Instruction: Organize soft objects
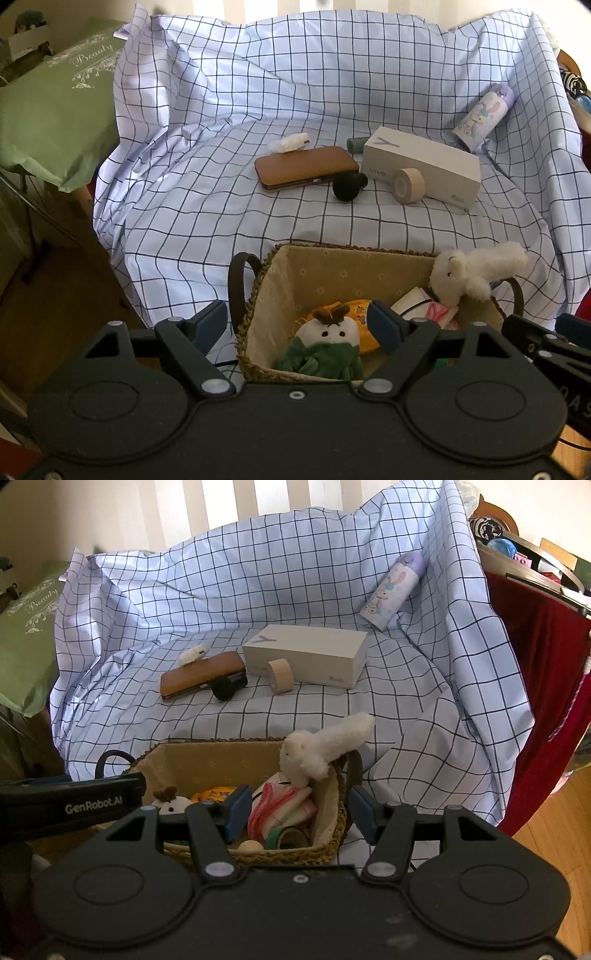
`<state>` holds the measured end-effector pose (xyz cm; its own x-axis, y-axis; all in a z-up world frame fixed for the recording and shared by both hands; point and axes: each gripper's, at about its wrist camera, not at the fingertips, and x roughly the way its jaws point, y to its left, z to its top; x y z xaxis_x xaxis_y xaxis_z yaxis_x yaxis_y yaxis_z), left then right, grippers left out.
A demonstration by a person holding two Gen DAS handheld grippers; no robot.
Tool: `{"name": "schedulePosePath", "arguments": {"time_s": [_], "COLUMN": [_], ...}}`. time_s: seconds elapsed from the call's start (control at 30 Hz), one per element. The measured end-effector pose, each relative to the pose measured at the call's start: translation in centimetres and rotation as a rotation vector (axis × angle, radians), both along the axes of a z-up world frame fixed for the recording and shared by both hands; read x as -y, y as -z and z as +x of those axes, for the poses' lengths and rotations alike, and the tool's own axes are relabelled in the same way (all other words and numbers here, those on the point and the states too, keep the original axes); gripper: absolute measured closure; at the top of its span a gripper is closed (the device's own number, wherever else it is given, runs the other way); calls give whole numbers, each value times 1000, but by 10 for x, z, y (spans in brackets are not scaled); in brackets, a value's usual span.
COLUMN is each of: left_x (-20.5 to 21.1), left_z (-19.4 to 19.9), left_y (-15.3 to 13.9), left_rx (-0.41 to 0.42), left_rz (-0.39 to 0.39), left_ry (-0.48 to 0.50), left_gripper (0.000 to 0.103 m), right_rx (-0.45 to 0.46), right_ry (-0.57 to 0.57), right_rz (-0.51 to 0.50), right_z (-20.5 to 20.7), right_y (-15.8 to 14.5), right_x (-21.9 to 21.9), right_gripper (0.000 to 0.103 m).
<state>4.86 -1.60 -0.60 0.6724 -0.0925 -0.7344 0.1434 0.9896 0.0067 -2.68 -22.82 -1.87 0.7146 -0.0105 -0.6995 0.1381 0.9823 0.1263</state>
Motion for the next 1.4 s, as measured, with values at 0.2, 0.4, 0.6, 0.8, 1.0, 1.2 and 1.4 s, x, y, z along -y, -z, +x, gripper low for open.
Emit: {"name": "schedulePosePath", "arguments": {"time_s": [0.2, 0.4, 0.6, 0.8, 1.0, 1.2, 1.4], "left_x": [0, 1, 1, 1, 0, 1, 1], "left_z": [2, 2, 2, 3, 4, 6, 9], "left_y": [2, 2, 2, 2, 4, 7, 10], "left_rx": [-17, -25, -27, -39, -63, -81, -96], "left_rz": [-5, -10, -10, -22, -39, -38, -34], "left_ry": [2, 5, 6, 11, 12, 10, 1], "left_gripper": [23, 17, 17, 17, 17, 16, 16], "right_rx": [1, 3, 5, 4, 3, -6, -16], "right_ry": [-3, -3, -1, -2, -2, -3, -5], "right_rz": [1, 0, 2, 3, 3, 1, 4], "right_z": [0, 0, 1, 1, 1, 5, 9], "right_y": [-1, -1, -3, -3, -3, -3, 1], "right_x": [0, 0, 2, 3, 3, 4, 4], "right_gripper": [44, 43, 43, 42, 42, 41, 41]}}
